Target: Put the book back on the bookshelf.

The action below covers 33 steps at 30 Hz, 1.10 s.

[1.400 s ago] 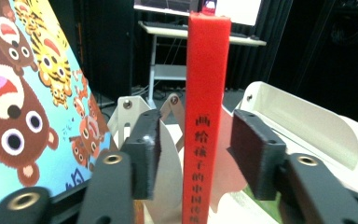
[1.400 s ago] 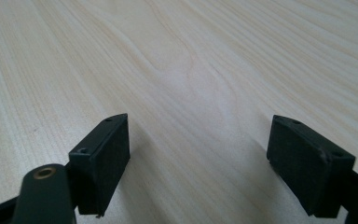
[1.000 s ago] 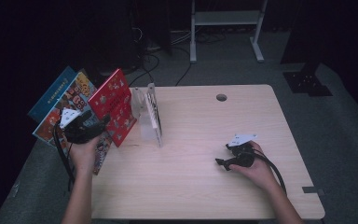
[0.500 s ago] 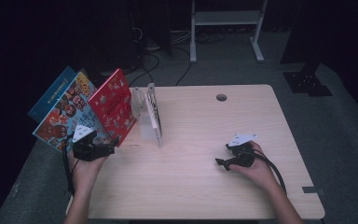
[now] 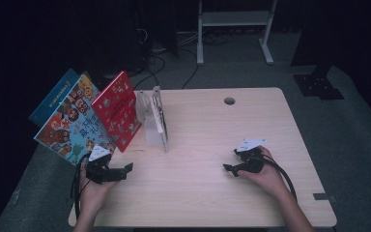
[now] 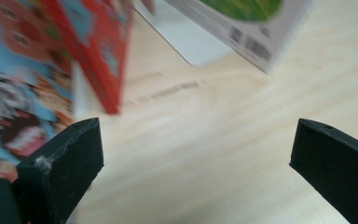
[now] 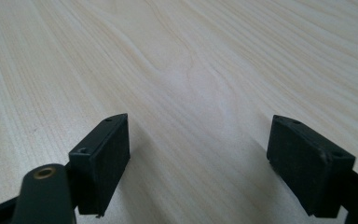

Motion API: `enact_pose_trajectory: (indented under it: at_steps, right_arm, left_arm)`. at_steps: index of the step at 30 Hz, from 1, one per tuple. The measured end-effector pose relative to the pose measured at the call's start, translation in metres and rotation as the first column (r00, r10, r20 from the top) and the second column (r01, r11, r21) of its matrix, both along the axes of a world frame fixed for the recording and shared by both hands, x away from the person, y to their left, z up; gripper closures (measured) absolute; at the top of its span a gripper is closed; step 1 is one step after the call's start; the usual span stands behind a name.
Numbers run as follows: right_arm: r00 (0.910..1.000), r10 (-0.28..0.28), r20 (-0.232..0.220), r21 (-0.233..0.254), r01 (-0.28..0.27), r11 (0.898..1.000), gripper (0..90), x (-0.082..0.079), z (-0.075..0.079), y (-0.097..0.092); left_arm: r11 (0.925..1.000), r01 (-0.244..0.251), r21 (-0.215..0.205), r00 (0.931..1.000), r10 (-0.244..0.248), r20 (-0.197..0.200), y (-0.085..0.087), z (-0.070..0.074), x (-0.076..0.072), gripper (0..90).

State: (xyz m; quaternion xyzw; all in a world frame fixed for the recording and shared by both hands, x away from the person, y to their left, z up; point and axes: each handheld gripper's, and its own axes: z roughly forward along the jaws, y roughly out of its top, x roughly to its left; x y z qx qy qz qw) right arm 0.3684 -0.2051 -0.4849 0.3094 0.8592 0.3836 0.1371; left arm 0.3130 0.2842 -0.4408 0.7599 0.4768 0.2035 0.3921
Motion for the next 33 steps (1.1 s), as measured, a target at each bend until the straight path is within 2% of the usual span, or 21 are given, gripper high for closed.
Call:
enact_pose_trajectory:
  at_steps: [4,8,11,13,14,17,18,20,21,23,33]
  right_arm:
    - [1.0000,0.000,0.000,0.000,0.000,1.000,20.1,0.000,0.000,0.000]
    - [1.0000,0.000,0.000,0.000,0.000,1.000,20.1,0.000,0.000,0.000]
    - [1.0000,0.000,0.000,0.000,0.000,1.000,20.1,0.000,0.000,0.000]
    - [1.0000,0.000,0.000,0.000,0.000,1.000,20.1,0.000,0.000,0.000]
    - [1.0000,0.000,0.000,0.000,0.000,1.000,20.1,0.000,0.000,0.000]
    - [1.0000,0.000,0.000,0.000,0.000,1.000,20.1,0.000,0.000,0.000]
    - [1.0000,0.000,0.000,0.000,0.000,1.000,20.1,0.000,0.000,0.000]
    - [1.0000,0.000,0.000,0.000,0.000,1.000,20.1,0.000,0.000,0.000]
    - [1.0000,0.000,0.000,0.000,0.000,1.000,20.1,0.000,0.000,0.000]
    - [1.0000,0.000,0.000,0.000,0.000,1.000,20.1,0.000,0.000,0.000]
    - [1.0000,0.000,0.000,0.001,0.000,1.000,20.1,0.000,0.000,0.000]
  left_arm:
    - [0.9973,0.064,0.035,0.9969,-0.062,-0.048,-0.007,-0.011,-0.003,1.8]
    - [0.9928,0.111,0.045,0.9912,-0.108,-0.077,-0.013,-0.019,-0.002,1.8]
    - [0.9886,0.142,0.051,0.9863,-0.136,-0.093,-0.018,-0.026,-0.002,1.8]
    - [0.9834,0.172,0.057,0.9791,-0.165,-0.119,-0.021,-0.032,-0.002,1.8]
    - [0.9822,0.178,0.061,0.9777,-0.169,-0.124,-0.023,-0.034,-0.002,0.7]
    - [0.9735,0.205,0.102,0.9744,-0.193,-0.115,-0.028,-0.038,-0.004,0.0]
    - [0.9724,0.211,0.100,0.9733,-0.199,-0.114,-0.028,-0.038,-0.004,0.0]
    - [0.9717,0.208,0.113,0.9756,-0.197,-0.096,-0.029,-0.039,-0.005,0.0]
    - [0.9672,0.218,0.131,0.9746,-0.208,-0.082,-0.029,-0.041,-0.005,0.0]
    - [0.9689,0.217,0.120,0.9755,-0.210,-0.065,-0.028,-0.042,-0.006,0.0]
    - [0.9688,0.217,0.120,0.9754,-0.210,-0.066,-0.028,-0.042,-0.006,0.0]
